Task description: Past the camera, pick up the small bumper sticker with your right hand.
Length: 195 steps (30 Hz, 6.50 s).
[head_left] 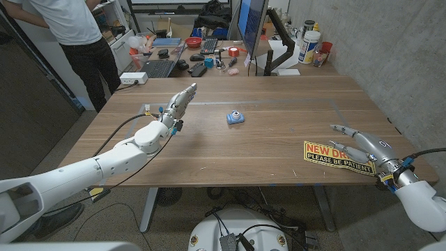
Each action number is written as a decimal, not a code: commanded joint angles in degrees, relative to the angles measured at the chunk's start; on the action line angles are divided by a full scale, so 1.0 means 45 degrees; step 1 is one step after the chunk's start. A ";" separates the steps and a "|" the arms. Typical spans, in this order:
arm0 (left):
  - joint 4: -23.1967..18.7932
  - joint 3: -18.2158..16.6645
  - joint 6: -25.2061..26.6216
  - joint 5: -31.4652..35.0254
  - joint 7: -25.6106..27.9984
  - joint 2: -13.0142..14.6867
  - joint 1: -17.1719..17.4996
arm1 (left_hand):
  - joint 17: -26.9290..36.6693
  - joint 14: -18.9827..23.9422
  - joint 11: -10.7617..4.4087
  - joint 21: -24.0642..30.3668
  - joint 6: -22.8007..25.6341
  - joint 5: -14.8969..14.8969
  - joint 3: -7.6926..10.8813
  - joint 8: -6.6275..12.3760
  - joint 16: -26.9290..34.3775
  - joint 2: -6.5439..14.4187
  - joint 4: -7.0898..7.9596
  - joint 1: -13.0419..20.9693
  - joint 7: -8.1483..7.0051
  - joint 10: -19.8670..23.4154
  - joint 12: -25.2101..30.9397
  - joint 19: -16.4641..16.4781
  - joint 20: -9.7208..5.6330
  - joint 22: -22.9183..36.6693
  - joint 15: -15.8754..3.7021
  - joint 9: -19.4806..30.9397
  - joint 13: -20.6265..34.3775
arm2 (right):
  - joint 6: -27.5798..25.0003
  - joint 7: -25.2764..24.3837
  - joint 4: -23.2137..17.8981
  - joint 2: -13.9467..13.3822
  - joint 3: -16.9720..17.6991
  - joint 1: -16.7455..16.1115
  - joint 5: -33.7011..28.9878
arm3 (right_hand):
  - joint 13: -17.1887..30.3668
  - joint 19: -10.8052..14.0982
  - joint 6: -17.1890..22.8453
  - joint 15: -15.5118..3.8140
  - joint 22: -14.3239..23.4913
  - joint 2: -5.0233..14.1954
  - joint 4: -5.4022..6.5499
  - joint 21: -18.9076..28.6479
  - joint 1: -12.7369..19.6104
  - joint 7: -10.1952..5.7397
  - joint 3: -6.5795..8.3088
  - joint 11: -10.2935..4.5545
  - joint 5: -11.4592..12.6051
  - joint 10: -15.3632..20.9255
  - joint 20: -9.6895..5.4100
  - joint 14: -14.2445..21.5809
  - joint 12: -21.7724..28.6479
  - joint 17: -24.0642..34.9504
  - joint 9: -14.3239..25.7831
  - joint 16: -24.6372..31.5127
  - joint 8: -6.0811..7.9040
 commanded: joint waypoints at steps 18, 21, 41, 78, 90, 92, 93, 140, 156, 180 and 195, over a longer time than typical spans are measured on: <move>0.0502 -0.0286 0.0142 0.0103 -0.0360 -0.0525 0.0023 | 0.0069 -0.0178 -0.0038 -0.0073 0.0082 -0.0013 -0.0009 0.0076 -0.0014 0.0135 -0.0033 -0.0014 0.0032 0.0054 0.0062 0.0012 0.0025 0.0076 0.0009 0.0039 0.0025 | -0.1440 -0.0168 -0.0559 0.0378 -0.0220 -0.0473 -0.0656 | 0.0094 0.0697 0.0391 0.0151 0.0051 -0.0257 0.0156 -0.0045 -0.0114 -0.0149 -0.0003 0.0120 0.0078 0.0222 0.0446 0.0256 0.0118 0.0047 0.0071 -0.0062 0.0094; 0.0549 -0.0328 0.0160 0.0117 -0.0422 -0.0560 0.0048 | 0.0069 -0.0178 -0.0029 -0.0079 0.0087 -0.0014 -0.0011 0.0077 -0.0013 0.0136 -0.0033 -0.0016 0.0035 0.0054 0.0062 0.0020 0.0020 0.0077 0.0007 0.0039 0.0025 | -0.1487 -0.0125 -0.0579 0.0345 -0.0220 -0.0530 -0.0650 | 0.0097 0.0679 0.0324 0.0192 0.0053 -0.0262 0.0165 -0.0087 -0.0119 -0.0137 0.0003 0.0173 0.0078 0.0098 0.0471 0.0171 0.0068 0.0049 0.0072 -0.0108 0.0062; 0.0717 -0.0658 0.0241 0.0245 -0.0709 -0.0793 0.0130 | 0.0070 -0.0182 -0.0047 -0.0134 0.0095 -0.0016 -0.0024 0.0074 -0.0009 0.0144 -0.0036 -0.0025 0.0043 0.0046 0.0060 0.0023 0.0037 0.0083 -0.0005 0.0040 0.0025 | -0.2560 0.0121 -0.1089 0.0523 -0.0418 -0.0866 -0.0899 | 0.0113 0.0508 0.0060 0.0472 0.0060 -0.0335 0.0182 -0.0330 -0.0132 -0.0114 0.0019 0.0343 0.0081 -0.0280 0.0715 -0.0190 -0.0069 0.0057 0.0076 -0.0253 -0.0047; 0.1340 -0.1298 0.0301 0.0332 -0.1383 -0.1336 0.0423 | 0.0069 -0.0179 -0.0095 -0.0236 0.0152 -0.0019 -0.0047 0.0085 -0.0001 0.0162 -0.0047 -0.0037 0.0001 0.0046 0.0064 0.0047 0.0051 0.0092 -0.0006 0.0041 0.0026 | -0.5566 0.2093 -0.2729 0.0742 -0.0583 -0.1151 -0.1812 | 0.0044 0.0600 0.0337 0.0848 0.0088 -0.0778 0.0240 -0.0859 -0.0244 0.1128 -0.0102 0.1220 0.0166 -0.0118 0.0967 -0.0200 0.0052 0.0058 0.0045 -0.0106 0.0096; 0.1602 -0.1551 0.0423 0.0361 -0.1649 -0.1510 0.0528 | 0.0070 -0.0181 -0.0109 -0.0264 0.0152 -0.0019 -0.0052 0.0081 -0.0002 0.0165 -0.0049 -0.0039 -0.0013 0.0044 0.0064 0.0036 0.0083 0.0093 -0.0005 0.0041 0.0026 | -0.6601 0.2833 -0.3008 0.0692 -0.1003 -0.0942 -0.1885 | 0.0030 0.0676 0.0158 0.1078 0.0094 -0.0906 0.0306 -0.0924 -0.0399 0.1037 -0.0204 0.1160 0.0165 -0.0222 0.1138 -0.0110 -0.0013 0.0061 0.0038 -0.0109 -0.0002; 0.1654 -0.1596 0.0435 0.0365 -0.1691 -0.1549 0.0547 | 0.0070 -0.0177 -0.0108 -0.0266 0.0150 -0.0019 -0.0053 0.0079 -0.0001 0.0166 -0.0050 -0.0040 -0.0016 0.0047 0.0065 0.0040 0.0080 0.0093 -0.0012 0.0041 0.0026 | -0.6877 0.2964 -0.3099 0.0715 -0.1082 -0.0907 -0.1912 | 0.0027 0.0671 0.0088 0.1149 0.0096 -0.0954 0.0333 -0.0955 -0.0468 0.1061 -0.0248 0.1239 0.0163 -0.0332 0.1172 -0.0098 -0.0062 0.0063 0.0036 -0.0115 -0.0034; 0.1688 -0.1616 0.0441 0.0366 -0.1725 -0.1571 0.0553 | 0.0070 -0.0182 -0.0088 -0.0267 0.0148 -0.0019 -0.0054 0.0079 -0.0002 0.0166 -0.0050 -0.0040 -0.0019 0.0042 0.0063 0.0042 0.0082 0.0093 -0.0015 0.0041 0.0026 | -0.6995 0.3054 -0.3147 0.0697 -0.1103 -0.0908 -0.1924 | 0.0026 0.0682 0.0032 0.1206 0.0097 -0.0976 0.0348 -0.0966 -0.0504 0.1057 -0.0271 0.1247 0.0164 -0.0359 0.1190 -0.0130 -0.0075 0.0064 0.0035 -0.0133 -0.0057; 0.2062 -0.2424 0.0997 0.0779 -0.2180 -0.2174 0.0996 | 0.0074 -0.0243 -0.0165 -0.0366 0.0163 -0.0019 -0.0078 0.0075 -0.0015 0.0183 -0.0059 -0.0054 -0.0062 0.0076 0.0080 0.0031 0.0188 0.0100 -0.0024 0.0042 0.0029 | -1.0913 0.3560 -0.3608 0.0433 -0.2729 -0.0169 -0.2068 | 0.0021 0.0555 -0.0792 0.1864 0.0156 -0.1456 0.0822 -0.1317 -0.1670 0.0733 -0.0931 0.1234 0.0248 -0.1130 0.2515 -0.0715 -0.0303 0.0091 0.0049 -0.0256 -0.0202; 0.2447 -0.2668 0.1142 0.0900 -0.2498 -0.2499 0.1018 | 0.0074 -0.0254 -0.0189 -0.0397 0.0188 -0.0020 -0.0084 0.0082 -0.0014 0.0190 -0.0061 -0.0057 -0.0061 0.0078 0.0079 0.0015 0.0210 0.0102 -0.0011 0.0043 0.0031 | -1.1700 0.3506 -0.3494 0.0054 -0.3392 0.0252 -0.1685 | 0.0021 0.0445 -0.0890 0.1898 0.0166 -0.1594 0.0961 -0.1407 -0.2030 0.0740 -0.1145 0.1285 0.0273 -0.1220 0.2671 -0.0785 -0.0307 0.0096 0.0054 -0.0250 -0.0189; 0.2460 -0.3195 0.1319 0.1200 -0.2770 -0.2630 0.1183 | 0.0076 -0.0270 -0.0169 -0.0430 0.0186 -0.0025 -0.0096 0.0076 -0.0012 0.0201 -0.0062 -0.0068 -0.0063 0.0088 0.0083 0.0022 0.0217 0.0105 -0.0008 0.0044 0.0033 | -1.2146 0.2314 -0.3152 -0.0069 -0.4301 0.0483 -0.0844 | 0.0030 -0.0103 -0.1061 0.1838 0.0166 -0.1699 0.0984 -0.1662 -0.2199 0.0478 -0.1326 0.1031 0.0415 -0.1361 0.2694 -0.0832 -0.0292 0.0069 0.0053 -0.0218 -0.0160; 0.2267 -0.3471 0.1248 0.1181 -0.2823 -0.2449 0.1396 | 0.0077 -0.0276 -0.0196 -0.0447 0.0195 -0.0025 -0.0100 0.0077 -0.0012 0.0209 -0.0066 -0.0068 -0.0062 0.0092 0.0084 0.0028 0.0228 0.0106 -0.0010 0.0044 0.0033 | -1.2555 0.1492 -0.3158 -0.0285 -0.4957 0.0563 -0.0965 | 0.0109 0.0289 -0.0960 0.1088 0.0191 -0.1278 0.0183 -0.1484 -0.0452 0.0149 -0.0748 0.0581 0.0776 -0.1317 0.2658 -0.0665 -0.0127 0.0042 0.0058 -0.0178 0.0031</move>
